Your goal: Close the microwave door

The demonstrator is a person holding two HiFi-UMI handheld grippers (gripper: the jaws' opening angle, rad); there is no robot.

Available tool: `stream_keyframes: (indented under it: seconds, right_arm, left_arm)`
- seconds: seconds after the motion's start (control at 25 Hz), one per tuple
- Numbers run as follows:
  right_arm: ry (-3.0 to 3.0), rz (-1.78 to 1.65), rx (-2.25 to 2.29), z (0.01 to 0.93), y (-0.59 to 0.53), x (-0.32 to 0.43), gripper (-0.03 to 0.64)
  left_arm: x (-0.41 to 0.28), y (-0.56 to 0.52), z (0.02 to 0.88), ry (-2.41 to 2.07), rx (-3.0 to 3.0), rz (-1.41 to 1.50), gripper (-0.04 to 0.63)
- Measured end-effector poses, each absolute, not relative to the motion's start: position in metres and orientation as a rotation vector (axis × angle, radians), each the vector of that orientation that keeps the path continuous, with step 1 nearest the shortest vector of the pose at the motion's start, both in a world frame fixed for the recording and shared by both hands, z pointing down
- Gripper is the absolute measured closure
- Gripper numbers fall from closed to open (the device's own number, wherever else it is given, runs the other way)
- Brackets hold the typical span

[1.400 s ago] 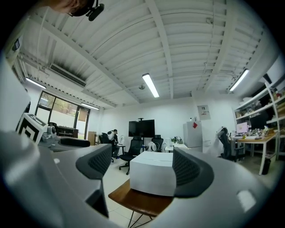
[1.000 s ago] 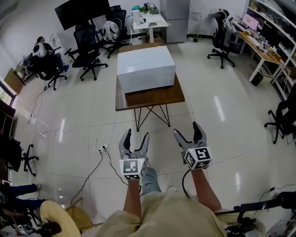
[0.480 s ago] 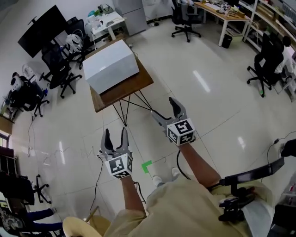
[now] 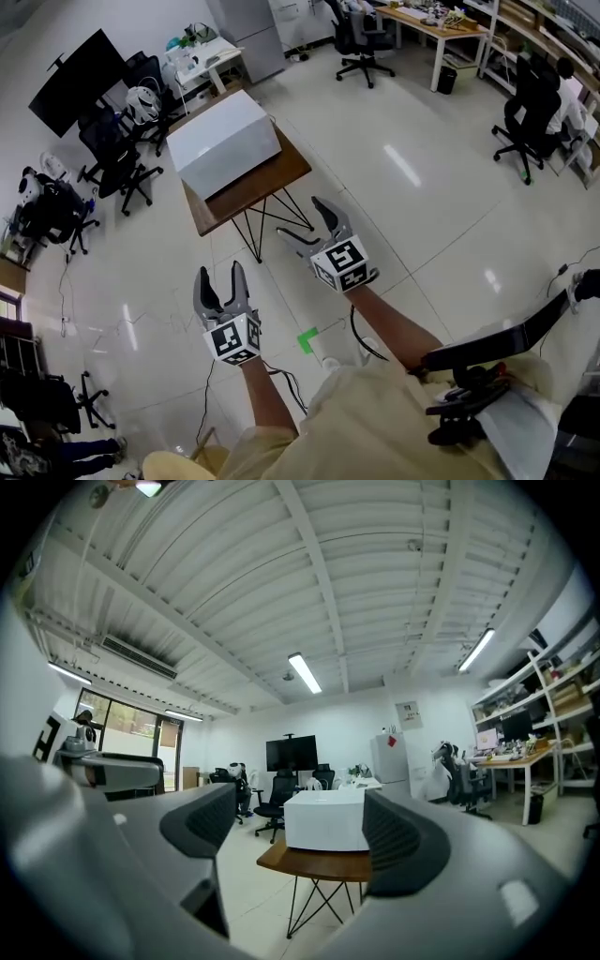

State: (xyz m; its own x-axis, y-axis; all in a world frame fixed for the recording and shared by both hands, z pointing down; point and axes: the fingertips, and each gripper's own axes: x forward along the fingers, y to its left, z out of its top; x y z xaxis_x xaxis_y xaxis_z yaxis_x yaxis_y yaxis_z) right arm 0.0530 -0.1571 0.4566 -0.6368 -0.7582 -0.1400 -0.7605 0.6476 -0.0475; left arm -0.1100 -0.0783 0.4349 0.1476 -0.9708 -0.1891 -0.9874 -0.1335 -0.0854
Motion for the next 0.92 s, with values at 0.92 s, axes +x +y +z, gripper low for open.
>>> stream_keyframes:
  seconds: [0.92]
  right_arm:
    - [2.688,0.032,-1.228,0.454,-0.141,0.026,0.209]
  left_arm:
    - [-0.116,-0.062,0.443,1.869,-2.215,0.077,0.311]
